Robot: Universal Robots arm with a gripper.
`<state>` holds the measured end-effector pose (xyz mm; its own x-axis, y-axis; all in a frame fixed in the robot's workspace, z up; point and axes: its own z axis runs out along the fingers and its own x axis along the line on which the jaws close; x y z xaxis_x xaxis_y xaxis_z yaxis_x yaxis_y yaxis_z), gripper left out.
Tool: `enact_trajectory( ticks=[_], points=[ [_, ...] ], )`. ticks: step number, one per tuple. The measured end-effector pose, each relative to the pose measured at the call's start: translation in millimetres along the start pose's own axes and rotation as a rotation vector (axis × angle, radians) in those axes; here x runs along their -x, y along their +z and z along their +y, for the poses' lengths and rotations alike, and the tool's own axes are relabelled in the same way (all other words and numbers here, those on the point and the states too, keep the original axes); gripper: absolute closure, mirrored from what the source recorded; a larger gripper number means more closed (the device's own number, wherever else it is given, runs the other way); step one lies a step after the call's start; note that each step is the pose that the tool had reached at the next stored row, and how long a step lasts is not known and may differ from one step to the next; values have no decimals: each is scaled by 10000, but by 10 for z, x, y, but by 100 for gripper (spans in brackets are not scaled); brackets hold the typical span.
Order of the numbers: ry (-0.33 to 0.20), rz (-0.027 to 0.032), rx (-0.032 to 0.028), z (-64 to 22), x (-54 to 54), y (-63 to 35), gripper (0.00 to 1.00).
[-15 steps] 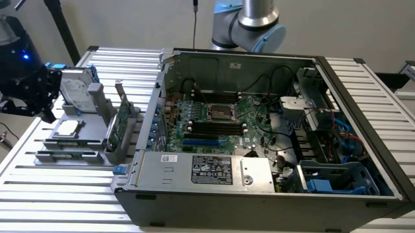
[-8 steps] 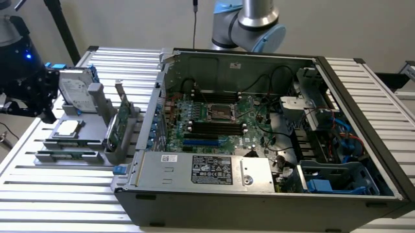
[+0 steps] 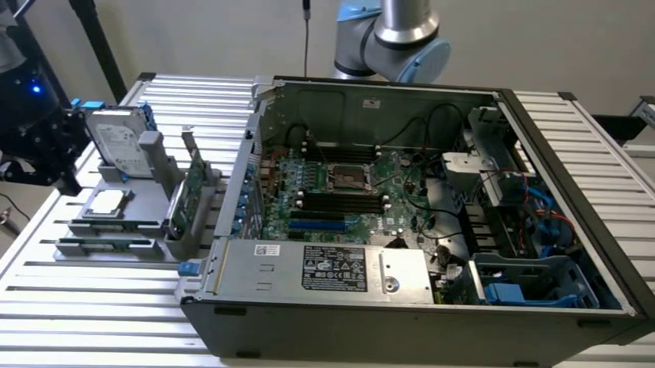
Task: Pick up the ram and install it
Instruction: 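Pick up the ram and move it above insertion slot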
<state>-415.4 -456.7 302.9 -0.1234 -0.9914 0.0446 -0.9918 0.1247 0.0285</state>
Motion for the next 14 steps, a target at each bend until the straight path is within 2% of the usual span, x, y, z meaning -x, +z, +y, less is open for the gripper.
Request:
enact_trajectory(
  ticks=[4,11,12,13,14],
  points=[
    [-318,9,-14,35,-6,10,89],
    [-527,11,-28,32,-56,28,89],
    [-544,11,-29,31,-62,33,83],
    [-562,9,-31,30,-66,41,83],
    [-582,9,-32,30,-70,49,76]
  ],
)
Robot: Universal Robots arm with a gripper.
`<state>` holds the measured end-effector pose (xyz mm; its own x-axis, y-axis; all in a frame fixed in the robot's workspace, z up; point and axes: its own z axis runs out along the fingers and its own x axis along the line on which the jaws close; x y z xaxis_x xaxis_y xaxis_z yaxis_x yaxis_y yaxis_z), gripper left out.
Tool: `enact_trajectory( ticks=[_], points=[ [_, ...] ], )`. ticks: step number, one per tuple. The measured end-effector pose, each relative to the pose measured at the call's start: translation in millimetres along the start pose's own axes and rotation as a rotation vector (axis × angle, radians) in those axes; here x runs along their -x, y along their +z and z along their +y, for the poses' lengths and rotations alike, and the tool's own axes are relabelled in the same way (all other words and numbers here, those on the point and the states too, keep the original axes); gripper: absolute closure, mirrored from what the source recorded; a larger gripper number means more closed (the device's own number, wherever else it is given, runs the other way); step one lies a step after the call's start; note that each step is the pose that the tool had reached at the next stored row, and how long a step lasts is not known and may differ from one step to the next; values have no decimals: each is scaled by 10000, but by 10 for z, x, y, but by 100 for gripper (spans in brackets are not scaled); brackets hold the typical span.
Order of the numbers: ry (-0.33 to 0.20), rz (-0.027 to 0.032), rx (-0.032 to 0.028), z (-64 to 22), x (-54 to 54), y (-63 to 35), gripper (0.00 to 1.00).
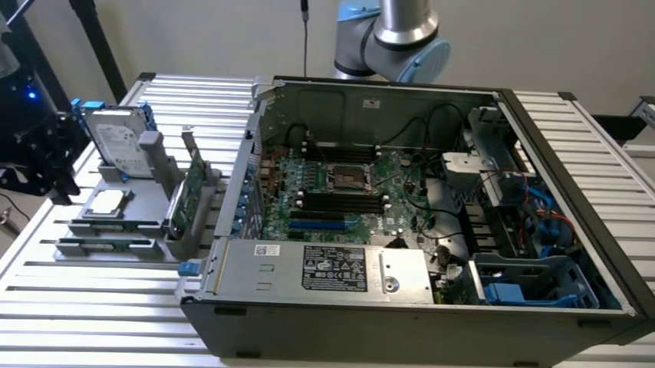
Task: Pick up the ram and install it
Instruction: 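Pick up the ram and move it above insertion slot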
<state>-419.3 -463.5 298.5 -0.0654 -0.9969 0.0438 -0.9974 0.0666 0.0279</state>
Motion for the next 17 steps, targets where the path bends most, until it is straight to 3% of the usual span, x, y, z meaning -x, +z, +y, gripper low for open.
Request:
enact_trajectory(
  ticks=[6,17],
  points=[
    [-167,-1,-5,-5,-36,86,52],
    [-481,5,-20,-61,-65,284,52]
  ],
)
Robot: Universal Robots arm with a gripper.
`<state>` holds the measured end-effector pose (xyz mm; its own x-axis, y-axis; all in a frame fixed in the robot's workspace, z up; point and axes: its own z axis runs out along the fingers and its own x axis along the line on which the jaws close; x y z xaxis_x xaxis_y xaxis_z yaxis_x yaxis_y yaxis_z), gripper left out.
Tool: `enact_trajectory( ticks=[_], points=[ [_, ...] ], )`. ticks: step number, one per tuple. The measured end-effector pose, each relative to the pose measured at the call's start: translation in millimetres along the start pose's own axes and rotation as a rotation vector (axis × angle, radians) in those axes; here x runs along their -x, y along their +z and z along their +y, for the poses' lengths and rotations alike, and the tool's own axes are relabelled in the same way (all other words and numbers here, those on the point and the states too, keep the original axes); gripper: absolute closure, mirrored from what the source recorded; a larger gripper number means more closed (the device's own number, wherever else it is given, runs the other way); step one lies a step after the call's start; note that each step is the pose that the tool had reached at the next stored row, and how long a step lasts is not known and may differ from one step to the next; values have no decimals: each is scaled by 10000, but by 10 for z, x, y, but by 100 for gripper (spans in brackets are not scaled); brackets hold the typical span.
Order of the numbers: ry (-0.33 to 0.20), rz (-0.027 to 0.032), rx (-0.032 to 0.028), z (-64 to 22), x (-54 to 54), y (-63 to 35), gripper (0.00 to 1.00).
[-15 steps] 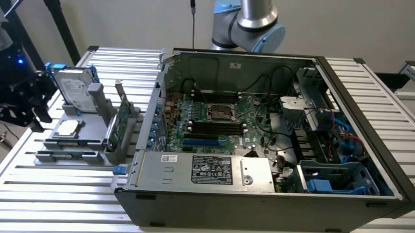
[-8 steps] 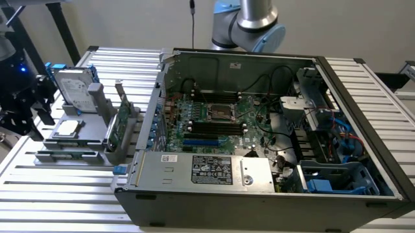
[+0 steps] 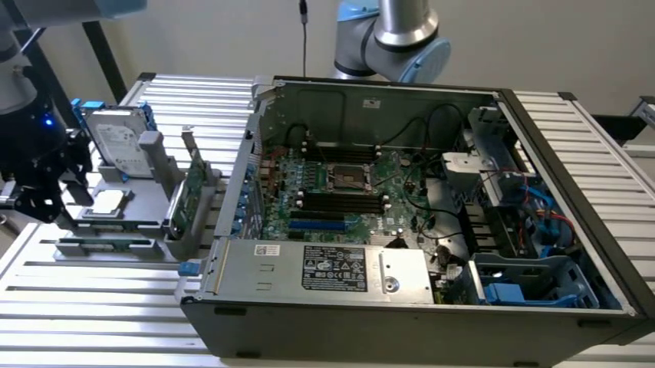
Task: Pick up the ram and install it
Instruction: 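Pick up the ram and move it above insertion slot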
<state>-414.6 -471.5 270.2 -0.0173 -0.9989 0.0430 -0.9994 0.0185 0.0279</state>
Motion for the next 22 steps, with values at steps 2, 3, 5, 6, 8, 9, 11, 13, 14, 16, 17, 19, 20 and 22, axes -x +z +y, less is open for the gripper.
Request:
enact_trajectory(
  ticks=[2,3,5,6,8,9,11,13,14,16,17,19,20,22],
  points=[
    [-12,1,1,-8,2,36,52],
    [-17,1,1,-10,3,54,52],
    [-26,2,0,-12,4,89,52],
    [-29,1,0,-12,5,108,52],
    [-34,1,-1,-13,6,145,52],
    [-35,2,0,-14,7,163,52],
    [-37,2,0,-14,8,199,52],
    [-40,2,-1,-16,10,236,52],
    [-41,2,-1,-16,11,254,52],
    [-50,2,-2,-17,13,290,52],
    [-62,2,-1,-18,13,308,52],
    [-89,3,-4,-20,15,344,52],
    [-103,3,-6,-21,16,364,52],
    [-131,5,-7,-26,18,399,52]
  ],
)
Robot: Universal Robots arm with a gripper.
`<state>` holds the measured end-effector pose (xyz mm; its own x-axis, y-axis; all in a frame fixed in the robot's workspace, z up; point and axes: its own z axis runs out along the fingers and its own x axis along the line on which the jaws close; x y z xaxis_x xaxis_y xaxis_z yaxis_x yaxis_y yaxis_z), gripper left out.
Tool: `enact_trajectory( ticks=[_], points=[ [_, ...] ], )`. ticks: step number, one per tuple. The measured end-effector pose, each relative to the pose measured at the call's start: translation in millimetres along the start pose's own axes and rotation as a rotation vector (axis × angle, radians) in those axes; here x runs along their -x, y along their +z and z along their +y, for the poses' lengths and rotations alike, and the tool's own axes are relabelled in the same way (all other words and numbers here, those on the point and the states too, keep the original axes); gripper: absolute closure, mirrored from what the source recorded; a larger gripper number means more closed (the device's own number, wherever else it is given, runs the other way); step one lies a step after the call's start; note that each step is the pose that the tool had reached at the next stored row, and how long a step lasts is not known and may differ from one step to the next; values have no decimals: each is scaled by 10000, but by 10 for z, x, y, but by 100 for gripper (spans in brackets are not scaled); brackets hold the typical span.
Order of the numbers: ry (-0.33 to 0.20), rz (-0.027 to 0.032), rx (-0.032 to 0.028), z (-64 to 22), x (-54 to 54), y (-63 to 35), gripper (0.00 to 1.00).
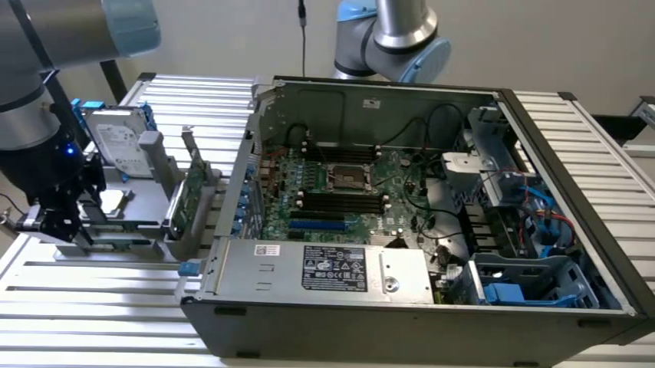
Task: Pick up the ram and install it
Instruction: 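Pick up the ram and move it above insertion slot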
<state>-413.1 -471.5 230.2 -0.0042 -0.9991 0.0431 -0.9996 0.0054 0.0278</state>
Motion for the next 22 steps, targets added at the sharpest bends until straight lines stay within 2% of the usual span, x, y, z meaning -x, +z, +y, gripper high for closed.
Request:
enact_trajectory(
  ticks=[16,22],
  points=[
    [-156,4,-8,-41,49,287,52],
    [-198,4,-11,-45,86,334,52]
  ],
)
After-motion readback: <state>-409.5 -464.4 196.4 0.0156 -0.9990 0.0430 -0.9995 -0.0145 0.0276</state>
